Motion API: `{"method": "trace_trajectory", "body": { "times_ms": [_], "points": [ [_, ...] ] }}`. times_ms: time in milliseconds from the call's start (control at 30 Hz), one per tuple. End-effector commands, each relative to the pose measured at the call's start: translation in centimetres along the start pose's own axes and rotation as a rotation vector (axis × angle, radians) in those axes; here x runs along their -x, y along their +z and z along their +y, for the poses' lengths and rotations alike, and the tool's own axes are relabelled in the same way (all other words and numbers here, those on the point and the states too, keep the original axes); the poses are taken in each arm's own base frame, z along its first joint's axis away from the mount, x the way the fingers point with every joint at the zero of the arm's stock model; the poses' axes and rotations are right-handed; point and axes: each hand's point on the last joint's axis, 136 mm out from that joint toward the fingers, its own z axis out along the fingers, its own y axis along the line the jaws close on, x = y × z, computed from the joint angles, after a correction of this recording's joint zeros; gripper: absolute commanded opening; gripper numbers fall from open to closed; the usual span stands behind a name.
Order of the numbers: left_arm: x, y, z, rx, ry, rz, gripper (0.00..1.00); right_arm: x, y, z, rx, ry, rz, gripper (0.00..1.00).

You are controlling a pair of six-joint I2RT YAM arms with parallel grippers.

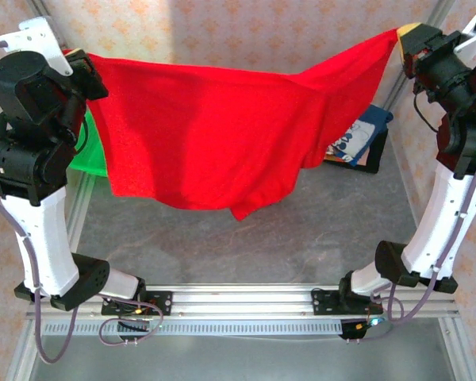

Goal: Fold and stack the t-shirts

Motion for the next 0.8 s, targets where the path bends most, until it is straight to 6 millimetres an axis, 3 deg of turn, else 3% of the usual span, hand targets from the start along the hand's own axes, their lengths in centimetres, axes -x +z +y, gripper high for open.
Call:
{"method": "trace_trajectory", "body": {
  "times_ms": [0, 167, 333, 533, 767],
  "points": [
    [2.9, -1.1, 0.4, 0.006, -0.012, -0.1, 0.0, 1.0, -1.6, 5.5, 0.19, 0.045, -0.03, 0.0],
    [4.7, -1.8, 0.3, -0.008, -0.031, -0.161, 0.0, 1.5, -2.2, 8.4, 0.298, 0.048, -0.032, 0.0],
    [5.2, -2.1, 0.6, 0.006, -0.018, -0.176, 0.0, 1.2, -2.3, 8.3, 0.29, 0.044, -0.018, 0.0],
    [4.9, -3.0, 1.2, 0.02, 0.001, -0.169, 0.0, -1.1, -3.4, 8.0, 0.272, 0.016, 0.062, 0.0],
    [6.5, -5.3, 1.5, -0.006, -0.026, -0.229, 0.0, -2.7, -6.3, 10.5, 0.327, -0.019, 0.086, 0.0]
  ]
}}
